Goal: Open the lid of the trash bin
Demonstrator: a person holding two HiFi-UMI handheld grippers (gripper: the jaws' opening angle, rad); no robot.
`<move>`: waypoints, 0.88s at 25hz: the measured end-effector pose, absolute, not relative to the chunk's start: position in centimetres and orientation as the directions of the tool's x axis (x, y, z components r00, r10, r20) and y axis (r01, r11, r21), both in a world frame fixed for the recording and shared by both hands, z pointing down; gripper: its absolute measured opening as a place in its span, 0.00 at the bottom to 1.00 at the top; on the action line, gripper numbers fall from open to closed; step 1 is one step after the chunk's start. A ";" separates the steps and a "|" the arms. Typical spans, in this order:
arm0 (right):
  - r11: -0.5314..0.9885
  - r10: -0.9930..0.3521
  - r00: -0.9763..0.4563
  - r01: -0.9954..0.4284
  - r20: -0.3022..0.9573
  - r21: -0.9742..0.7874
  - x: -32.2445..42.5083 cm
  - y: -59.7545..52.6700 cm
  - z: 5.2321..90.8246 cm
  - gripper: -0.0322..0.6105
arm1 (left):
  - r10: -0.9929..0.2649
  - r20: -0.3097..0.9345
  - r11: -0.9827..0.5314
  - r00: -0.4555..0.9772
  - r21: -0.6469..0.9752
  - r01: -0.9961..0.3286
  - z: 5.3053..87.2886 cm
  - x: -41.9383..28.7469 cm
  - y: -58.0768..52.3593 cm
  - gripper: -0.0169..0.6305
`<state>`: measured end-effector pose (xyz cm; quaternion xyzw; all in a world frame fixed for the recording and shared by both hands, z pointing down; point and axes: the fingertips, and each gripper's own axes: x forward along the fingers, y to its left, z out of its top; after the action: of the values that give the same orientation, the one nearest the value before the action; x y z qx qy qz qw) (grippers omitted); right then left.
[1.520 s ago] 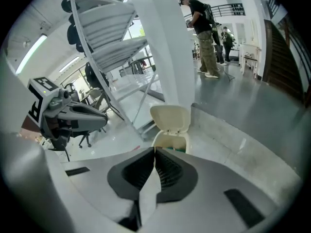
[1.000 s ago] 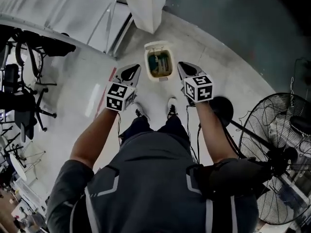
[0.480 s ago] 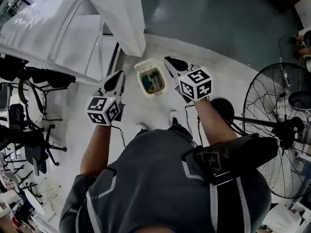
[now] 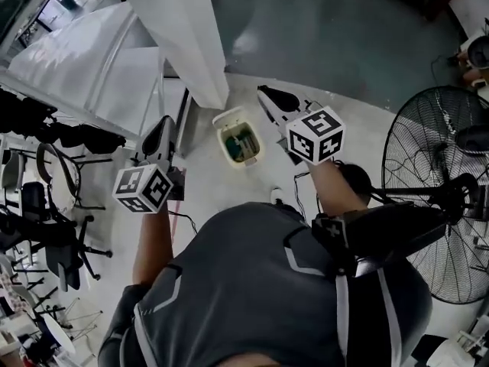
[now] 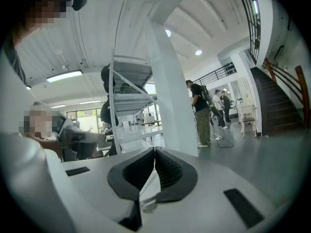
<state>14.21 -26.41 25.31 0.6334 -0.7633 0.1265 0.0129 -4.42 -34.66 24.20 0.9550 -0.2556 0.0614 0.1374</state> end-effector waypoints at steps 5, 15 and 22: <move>0.146 -0.976 -0.163 -0.981 0.142 -0.125 14.4 -26.0 23.1 0.09 | -0.494 0.139 -0.827 0.858 0.230 -0.513 21.9 -5.7 -34.6 0.04; 0.148 -0.976 -0.166 -0.980 0.139 -0.135 14.2 -25.2 22.4 0.09 | -0.517 0.127 -0.824 0.847 0.194 -0.532 21.3 -6.0 -33.8 0.04; 0.150 -0.975 -0.168 -0.980 0.143 -0.131 14.0 -25.7 22.4 0.09 | -0.557 0.104 -0.806 0.824 0.172 -0.567 21.0 -6.6 -34.0 0.04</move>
<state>13.99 -25.69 22.39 0.6447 -0.7582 0.0966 0.0120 -6.58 -34.02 20.97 0.9499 -0.2959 0.0240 0.0979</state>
